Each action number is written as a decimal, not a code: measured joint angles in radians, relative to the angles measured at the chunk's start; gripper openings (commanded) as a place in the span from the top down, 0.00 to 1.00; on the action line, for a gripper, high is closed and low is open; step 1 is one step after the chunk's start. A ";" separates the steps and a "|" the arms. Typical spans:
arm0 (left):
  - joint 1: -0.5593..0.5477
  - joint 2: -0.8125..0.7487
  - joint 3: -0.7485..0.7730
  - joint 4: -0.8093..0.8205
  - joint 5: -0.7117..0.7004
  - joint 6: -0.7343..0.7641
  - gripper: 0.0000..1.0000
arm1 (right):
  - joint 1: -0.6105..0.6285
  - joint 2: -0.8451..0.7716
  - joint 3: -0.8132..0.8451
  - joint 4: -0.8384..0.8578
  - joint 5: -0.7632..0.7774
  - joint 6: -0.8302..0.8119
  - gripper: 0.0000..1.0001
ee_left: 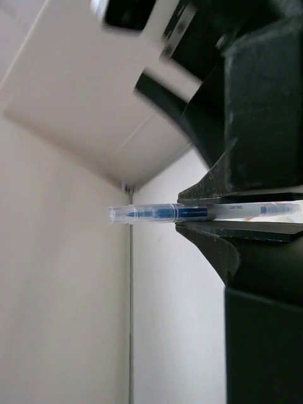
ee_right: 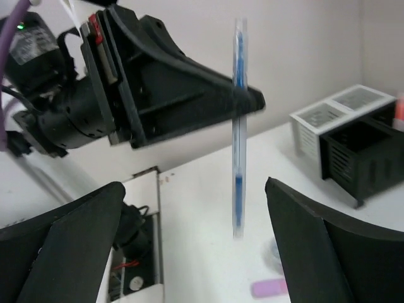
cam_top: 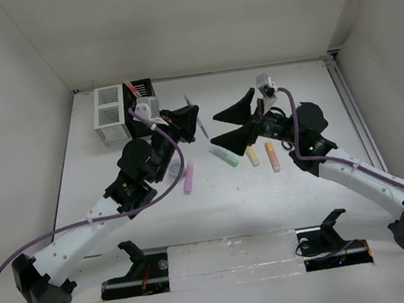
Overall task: Sort the stationery into containers
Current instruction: Place the pen in the storage box, then pick up the pen from the center of the board.
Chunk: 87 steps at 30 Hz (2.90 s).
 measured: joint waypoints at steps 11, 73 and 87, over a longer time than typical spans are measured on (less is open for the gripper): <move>0.340 0.455 0.274 -0.049 -0.301 -0.006 1.00 | -0.147 -0.280 -0.116 -0.167 0.037 -0.089 0.00; 0.467 0.748 0.795 -0.096 -0.398 0.146 0.00 | -0.130 -0.317 -0.184 -0.399 0.179 -0.149 0.00; -0.050 0.950 1.017 -0.981 -0.515 -0.458 0.00 | -0.129 -0.571 0.241 -1.059 0.998 -0.183 0.00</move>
